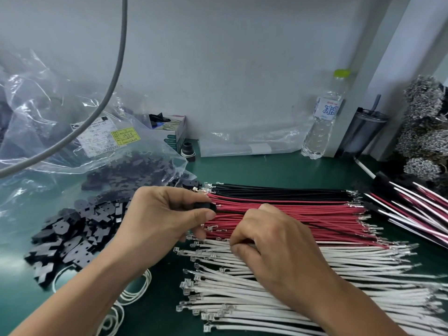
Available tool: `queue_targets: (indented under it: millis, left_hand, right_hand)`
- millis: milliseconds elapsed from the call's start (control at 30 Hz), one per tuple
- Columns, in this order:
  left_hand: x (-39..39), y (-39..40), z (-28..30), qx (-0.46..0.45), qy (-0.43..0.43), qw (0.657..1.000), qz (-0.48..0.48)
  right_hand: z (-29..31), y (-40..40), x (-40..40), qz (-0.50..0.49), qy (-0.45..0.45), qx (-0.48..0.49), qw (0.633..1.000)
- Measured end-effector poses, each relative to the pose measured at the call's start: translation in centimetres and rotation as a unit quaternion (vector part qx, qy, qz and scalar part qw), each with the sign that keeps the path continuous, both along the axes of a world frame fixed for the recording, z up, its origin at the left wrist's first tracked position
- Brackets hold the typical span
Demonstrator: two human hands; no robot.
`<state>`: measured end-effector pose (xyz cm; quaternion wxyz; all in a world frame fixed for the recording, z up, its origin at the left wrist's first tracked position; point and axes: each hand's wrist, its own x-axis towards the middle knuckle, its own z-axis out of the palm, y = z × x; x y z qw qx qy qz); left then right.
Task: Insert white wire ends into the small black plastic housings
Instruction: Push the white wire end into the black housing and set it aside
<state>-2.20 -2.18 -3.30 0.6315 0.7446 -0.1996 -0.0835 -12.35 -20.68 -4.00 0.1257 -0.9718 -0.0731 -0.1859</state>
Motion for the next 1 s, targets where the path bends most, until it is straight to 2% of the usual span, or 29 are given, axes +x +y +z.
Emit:
queue_targets:
  millis: [67, 200, 267, 800, 900, 1000]
  left_hand:
    - [0.2, 0.1, 0.0, -0.004, 0.008, 1.0, -0.003]
    - [0.4, 0.3, 0.2, -0.024, 0.03, 0.999, -0.001]
    - [0.4, 0.4, 0.4, -0.03, 0.039, 0.999, -0.006]
    - [0.0, 0.4, 0.7, -0.043, 0.043, 0.997, -0.037]
    - [-0.2, 0.3, 0.7, -0.043, 0.042, 0.997, -0.046]
    - [-0.3, 0.3, 0.7, -0.041, 0.033, 0.997, -0.049]
  right_hand:
    - [0.2, -0.2, 0.1, 0.003, -0.015, 0.029, 0.999]
    - [0.9, -0.9, 0.2, 0.01, -0.091, 0.147, 0.985]
    - [1.0, -1.1, 0.2, 0.009, -0.119, 0.165, 0.979]
    - [0.6, -1.3, 0.3, -0.004, -0.12, 0.155, 0.981]
    - [0.7, -1.1, 0.3, -0.01, -0.15, 0.121, 0.981]
    - [0.7, -0.9, 0.3, -0.009, -0.196, 0.047, 0.979]
